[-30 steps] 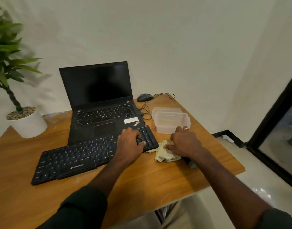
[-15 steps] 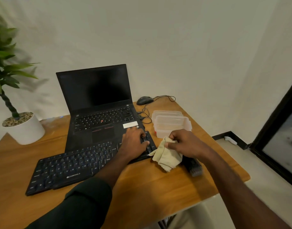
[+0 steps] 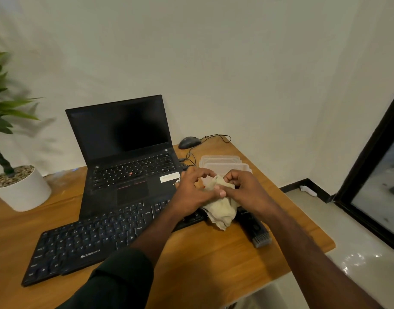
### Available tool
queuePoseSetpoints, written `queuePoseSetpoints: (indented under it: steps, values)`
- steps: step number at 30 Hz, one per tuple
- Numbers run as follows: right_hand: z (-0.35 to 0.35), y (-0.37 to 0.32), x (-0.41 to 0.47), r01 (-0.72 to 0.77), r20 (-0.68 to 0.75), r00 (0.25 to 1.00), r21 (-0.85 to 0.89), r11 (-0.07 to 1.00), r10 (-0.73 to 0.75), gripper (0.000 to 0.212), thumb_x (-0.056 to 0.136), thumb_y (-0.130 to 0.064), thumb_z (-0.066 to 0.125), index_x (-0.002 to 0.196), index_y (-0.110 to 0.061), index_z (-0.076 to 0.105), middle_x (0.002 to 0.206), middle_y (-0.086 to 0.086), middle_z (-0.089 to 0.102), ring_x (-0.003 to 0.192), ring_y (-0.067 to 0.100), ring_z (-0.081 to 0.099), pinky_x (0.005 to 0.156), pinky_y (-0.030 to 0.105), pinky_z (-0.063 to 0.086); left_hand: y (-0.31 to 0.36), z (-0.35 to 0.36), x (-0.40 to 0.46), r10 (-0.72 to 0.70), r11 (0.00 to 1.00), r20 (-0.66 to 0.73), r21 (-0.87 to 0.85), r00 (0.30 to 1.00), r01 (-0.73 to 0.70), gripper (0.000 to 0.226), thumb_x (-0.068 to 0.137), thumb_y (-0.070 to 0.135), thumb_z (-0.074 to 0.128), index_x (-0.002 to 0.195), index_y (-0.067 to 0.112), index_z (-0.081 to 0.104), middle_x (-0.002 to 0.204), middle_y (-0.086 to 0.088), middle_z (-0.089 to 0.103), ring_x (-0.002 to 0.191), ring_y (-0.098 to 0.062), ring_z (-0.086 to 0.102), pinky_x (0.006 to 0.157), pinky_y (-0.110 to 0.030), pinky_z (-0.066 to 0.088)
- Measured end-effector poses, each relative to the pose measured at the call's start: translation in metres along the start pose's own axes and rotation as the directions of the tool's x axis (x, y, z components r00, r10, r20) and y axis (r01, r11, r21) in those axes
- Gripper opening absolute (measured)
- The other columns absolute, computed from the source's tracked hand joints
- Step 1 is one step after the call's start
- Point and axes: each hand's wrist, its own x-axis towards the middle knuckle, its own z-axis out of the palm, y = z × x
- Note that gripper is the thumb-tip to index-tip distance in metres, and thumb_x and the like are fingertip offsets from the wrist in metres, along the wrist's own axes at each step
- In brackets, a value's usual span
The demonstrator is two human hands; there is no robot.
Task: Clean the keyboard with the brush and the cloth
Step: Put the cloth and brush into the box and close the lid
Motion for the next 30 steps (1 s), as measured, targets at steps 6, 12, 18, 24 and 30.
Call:
queuePoseSetpoints:
  steps: [6, 12, 18, 24, 30]
  values:
    - [0.002, -0.001, 0.000, -0.005, -0.088, 0.996, 0.109, 0.994, 0.015, 0.028, 0.078, -0.036, 0.085, 0.089, -0.017, 0.067, 0.080, 0.001, 0.072, 0.075, 0.017, 0.069, 0.067, 0.044, 0.057, 0.012, 0.004, 0.003, -0.024, 0.972, 0.117, -0.229, 0.993, 0.050, 0.039, 0.065, 0.019, 0.091, 0.096, 0.011, 0.070, 0.095, -0.005, 0.073, 0.087, -0.020, 0.070, 0.077, -0.039, 0.059]
    - [-0.013, -0.001, -0.007, 0.083, 0.085, 0.993, 0.025, 0.996, -0.085, 0.033, 0.087, -0.054, 0.069, 0.116, -0.040, 0.066, 0.099, -0.004, 0.071, 0.091, 0.012, 0.066, 0.078, 0.034, 0.056, 0.018, -0.005, 0.013, -0.030, 0.967, 0.147, -0.248, 0.989, 0.066, 0.017, 0.088, 0.004, 0.072, 0.099, -0.002, 0.062, 0.084, -0.017, 0.074, 0.074, -0.025, 0.072, 0.067, -0.039, 0.060]
    - [-0.035, 0.002, 0.004, 0.048, 0.084, 0.995, 0.086, 0.995, -0.056, 0.051, 0.073, -0.042, 0.087, 0.113, -0.016, 0.069, 0.118, 0.003, 0.065, 0.107, 0.018, 0.065, 0.090, 0.043, 0.057, 0.039, -0.018, 0.027, -0.041, 0.934, 0.206, -0.338, 0.978, 0.111, 0.021, 0.094, 0.002, 0.063, 0.112, -0.007, 0.055, 0.086, -0.025, 0.071, 0.074, -0.032, 0.070, 0.063, -0.038, 0.060]
    - [-0.046, 0.004, 0.020, -0.187, 0.216, 0.973, 0.553, 0.812, 0.076, 0.061, 0.074, -0.010, 0.084, 0.129, -0.001, 0.059, 0.124, 0.020, 0.068, 0.114, 0.037, 0.066, 0.091, 0.046, 0.057, 0.046, -0.017, 0.051, -0.175, 0.894, 0.089, -0.402, 0.981, 0.196, 0.023, 0.095, 0.001, 0.060, 0.117, 0.004, 0.060, 0.097, -0.011, 0.074, 0.082, -0.018, 0.072, 0.063, -0.028, 0.058]
    - [-0.071, 0.011, 0.061, -0.191, -0.103, 0.973, 0.119, 0.974, 0.204, 0.036, 0.072, -0.016, 0.089, 0.104, -0.013, 0.071, 0.102, 0.007, 0.074, 0.094, 0.025, 0.072, 0.087, 0.047, 0.060, 0.023, -0.007, 0.084, -0.234, 0.970, -0.088, 0.047, 0.968, 0.238, 0.015, 0.086, 0.003, 0.071, 0.080, 0.011, 0.061, 0.060, 0.000, 0.064, 0.056, -0.008, 0.062, 0.065, -0.033, 0.055]
